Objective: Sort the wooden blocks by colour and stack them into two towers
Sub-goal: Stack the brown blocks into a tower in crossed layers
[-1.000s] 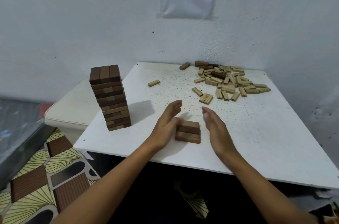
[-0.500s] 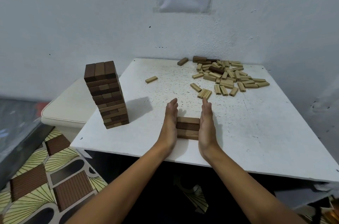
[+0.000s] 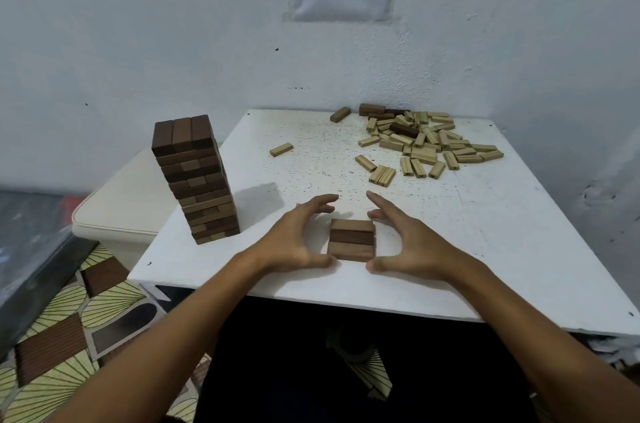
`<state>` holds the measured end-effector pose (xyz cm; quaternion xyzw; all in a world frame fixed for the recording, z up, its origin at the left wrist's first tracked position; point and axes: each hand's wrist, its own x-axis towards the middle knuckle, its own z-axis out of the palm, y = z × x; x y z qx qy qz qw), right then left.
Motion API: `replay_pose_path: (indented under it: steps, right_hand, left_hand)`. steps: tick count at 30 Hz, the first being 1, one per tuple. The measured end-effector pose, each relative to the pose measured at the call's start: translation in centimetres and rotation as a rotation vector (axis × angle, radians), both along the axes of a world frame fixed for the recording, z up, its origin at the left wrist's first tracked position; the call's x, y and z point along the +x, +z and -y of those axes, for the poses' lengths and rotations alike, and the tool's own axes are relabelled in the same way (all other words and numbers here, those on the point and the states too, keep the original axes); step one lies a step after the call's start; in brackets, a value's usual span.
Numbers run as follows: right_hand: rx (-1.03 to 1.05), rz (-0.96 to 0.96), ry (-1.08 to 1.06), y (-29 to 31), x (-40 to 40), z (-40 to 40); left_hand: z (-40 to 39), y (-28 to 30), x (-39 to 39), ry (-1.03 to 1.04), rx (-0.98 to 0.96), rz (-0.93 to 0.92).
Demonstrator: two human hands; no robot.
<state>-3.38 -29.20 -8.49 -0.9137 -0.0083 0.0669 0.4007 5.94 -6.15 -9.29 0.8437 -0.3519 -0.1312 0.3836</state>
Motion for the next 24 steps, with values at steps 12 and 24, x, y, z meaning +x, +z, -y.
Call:
replay_pose_path:
  steps: [12,24]
  right_hand:
    - [-0.018,0.080,-0.029,-0.8,0.4,-0.2]
    - [0.074,0.143,-0.056,-1.7,0.1,-0.1]
  left_hand:
    - [0.3,-0.6,0.3,0.024,-0.020,0.022]
    - [0.4,-0.7,0.4,0.044,-0.038,0.008]
